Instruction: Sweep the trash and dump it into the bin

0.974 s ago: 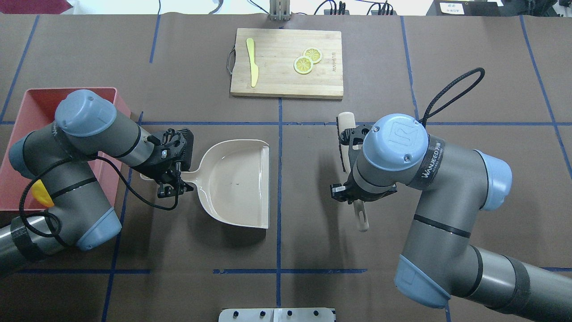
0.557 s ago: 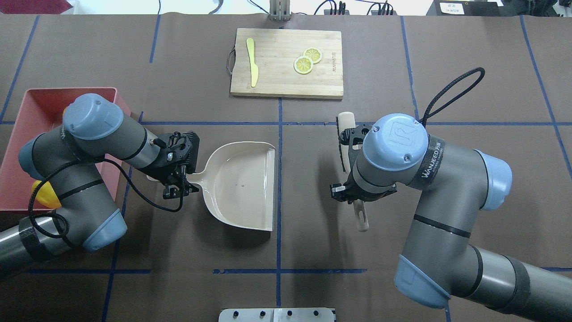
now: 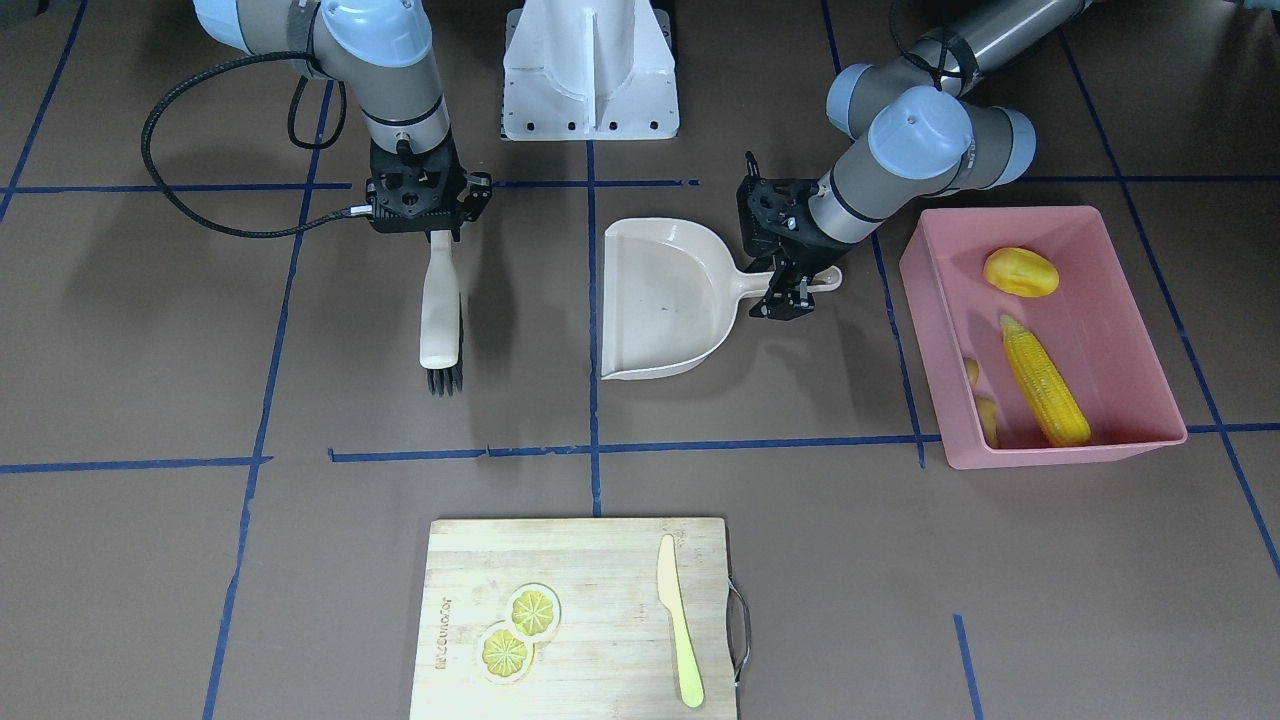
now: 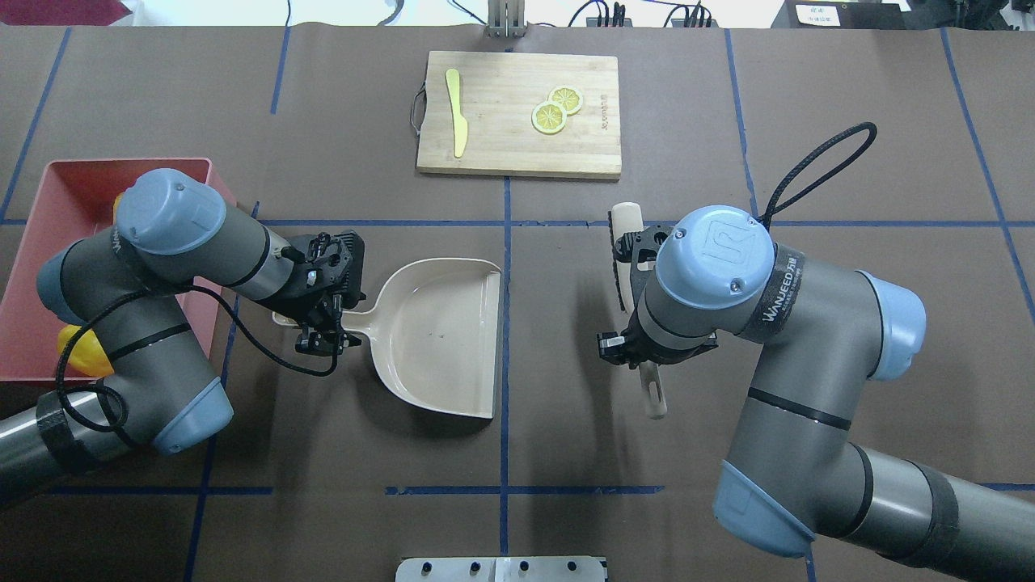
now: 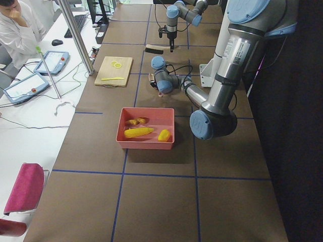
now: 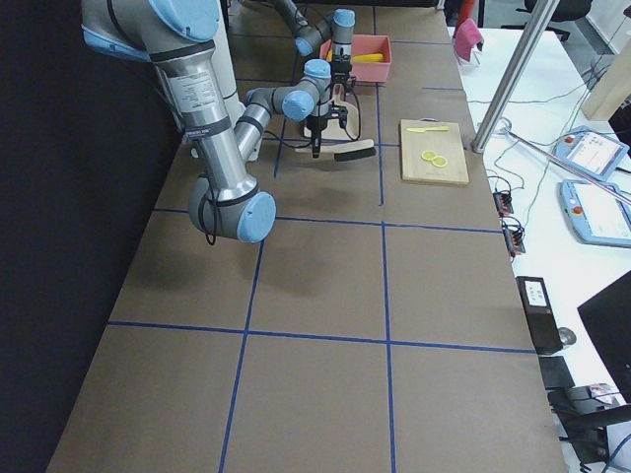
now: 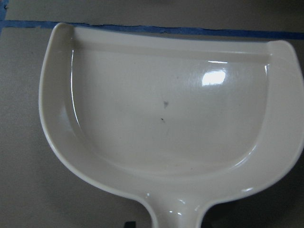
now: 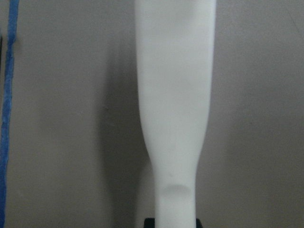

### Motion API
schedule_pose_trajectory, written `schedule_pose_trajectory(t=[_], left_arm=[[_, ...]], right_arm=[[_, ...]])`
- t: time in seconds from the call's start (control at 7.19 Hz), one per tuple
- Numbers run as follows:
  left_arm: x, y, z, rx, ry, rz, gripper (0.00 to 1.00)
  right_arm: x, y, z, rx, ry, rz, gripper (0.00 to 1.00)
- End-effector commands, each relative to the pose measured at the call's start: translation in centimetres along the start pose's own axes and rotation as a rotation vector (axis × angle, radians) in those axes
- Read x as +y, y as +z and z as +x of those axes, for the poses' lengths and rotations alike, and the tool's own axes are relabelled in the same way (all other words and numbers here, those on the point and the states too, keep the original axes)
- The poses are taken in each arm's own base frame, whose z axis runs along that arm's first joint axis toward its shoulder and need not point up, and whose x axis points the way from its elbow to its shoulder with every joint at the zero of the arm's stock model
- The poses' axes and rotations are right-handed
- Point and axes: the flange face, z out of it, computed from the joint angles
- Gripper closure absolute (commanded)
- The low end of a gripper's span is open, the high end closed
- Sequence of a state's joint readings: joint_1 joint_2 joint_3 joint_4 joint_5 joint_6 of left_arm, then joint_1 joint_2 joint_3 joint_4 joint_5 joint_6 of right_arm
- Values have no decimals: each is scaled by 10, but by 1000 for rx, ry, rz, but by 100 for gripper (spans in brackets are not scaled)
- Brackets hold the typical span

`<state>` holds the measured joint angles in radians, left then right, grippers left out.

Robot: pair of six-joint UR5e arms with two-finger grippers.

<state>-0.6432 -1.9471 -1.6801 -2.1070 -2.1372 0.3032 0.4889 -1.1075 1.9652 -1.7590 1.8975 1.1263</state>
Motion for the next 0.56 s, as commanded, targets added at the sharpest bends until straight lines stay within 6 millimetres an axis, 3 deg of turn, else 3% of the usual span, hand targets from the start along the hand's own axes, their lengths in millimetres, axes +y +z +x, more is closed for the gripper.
schedule_pose_trajectory(t=[0.0, 0.28, 0.42], left_arm=[[-11, -34, -6, -40, -5, 32, 0], [-32, -104, 1, -78, -193, -8, 0], [-29, -130, -9, -119, -309, -26, 0]], right_arm=[[0, -1, -1, -2, -1, 1, 100], [-1, -1, 1, 0, -2, 1, 100], [-2, -1, 0, -1, -3, 1, 100]])
